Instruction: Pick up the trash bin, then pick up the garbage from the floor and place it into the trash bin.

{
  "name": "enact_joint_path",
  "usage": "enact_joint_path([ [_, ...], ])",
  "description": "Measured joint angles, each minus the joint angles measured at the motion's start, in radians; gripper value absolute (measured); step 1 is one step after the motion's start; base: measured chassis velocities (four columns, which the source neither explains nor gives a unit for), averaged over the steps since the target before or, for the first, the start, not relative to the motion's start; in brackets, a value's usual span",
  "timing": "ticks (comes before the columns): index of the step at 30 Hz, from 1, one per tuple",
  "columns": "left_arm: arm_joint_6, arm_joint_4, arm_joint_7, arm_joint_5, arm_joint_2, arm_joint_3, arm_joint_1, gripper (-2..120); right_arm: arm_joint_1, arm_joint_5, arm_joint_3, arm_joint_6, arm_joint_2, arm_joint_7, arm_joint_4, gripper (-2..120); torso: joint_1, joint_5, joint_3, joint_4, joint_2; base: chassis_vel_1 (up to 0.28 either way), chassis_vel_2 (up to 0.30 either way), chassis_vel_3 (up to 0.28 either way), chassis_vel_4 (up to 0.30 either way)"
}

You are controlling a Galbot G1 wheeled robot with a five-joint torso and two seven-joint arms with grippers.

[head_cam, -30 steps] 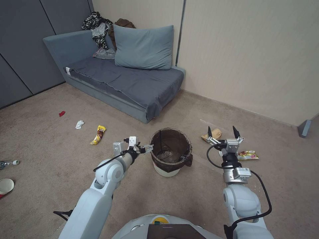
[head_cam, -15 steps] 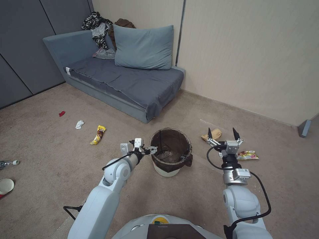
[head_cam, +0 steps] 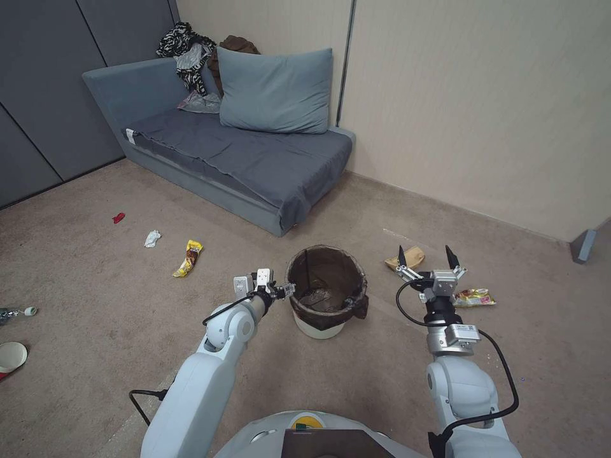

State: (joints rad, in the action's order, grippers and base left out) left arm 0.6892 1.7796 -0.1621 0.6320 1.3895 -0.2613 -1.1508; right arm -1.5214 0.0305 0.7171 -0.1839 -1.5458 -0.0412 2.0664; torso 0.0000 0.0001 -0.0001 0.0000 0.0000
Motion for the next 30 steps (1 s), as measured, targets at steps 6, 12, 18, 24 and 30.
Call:
enact_joint_path([
  [6, 0.009, -0.025, 0.002, 0.006, 0.004, -0.003, -0.003, 42, 0.001, 0.001, -0.001, -0.007, -0.002, -0.003, -0.001, 100, 0.0, 0.0004, 0.0, 0.0003, 0.0, 0.0, 0.0, 0.0, 0.0],
  [12, 0.014, -0.022, 0.004, 0.0, 0.01, 0.004, -0.01, 21, 0.003, 0.002, -0.003, -0.008, -0.001, -0.006, -0.001, 100, 0.0, 0.0002, 0.0, 0.0, 0.0, 0.0, 0.0, 0.0, 0.0],
  [18, 0.017, -0.021, 0.004, -0.013, 0.01, 0.011, -0.019, 3, 0.004, 0.003, -0.005, -0.008, -0.002, -0.007, -0.003, 100, 0.0, 0.0005, 0.0, 0.0003, 0.0, 0.0, 0.0, 0.0, 0.0],
  [24, 0.017, -0.023, 0.015, -0.033, 0.014, 0.013, -0.031, 3, 0.006, 0.003, -0.007, -0.008, -0.002, -0.009, -0.003, 100, 0.0, 0.0002, 0.0, 0.0004, 0.0, 0.0, 0.0, 0.0, 0.0],
  [30, 0.017, -0.021, 0.015, -0.039, 0.014, 0.01, -0.033, 3, 0.008, 0.003, -0.007, -0.013, -0.003, -0.013, -0.006, 100, 0.0, -0.0001, 0.0, 0.0001, 0.0, 0.0, 0.0, 0.0, 0.0],
])
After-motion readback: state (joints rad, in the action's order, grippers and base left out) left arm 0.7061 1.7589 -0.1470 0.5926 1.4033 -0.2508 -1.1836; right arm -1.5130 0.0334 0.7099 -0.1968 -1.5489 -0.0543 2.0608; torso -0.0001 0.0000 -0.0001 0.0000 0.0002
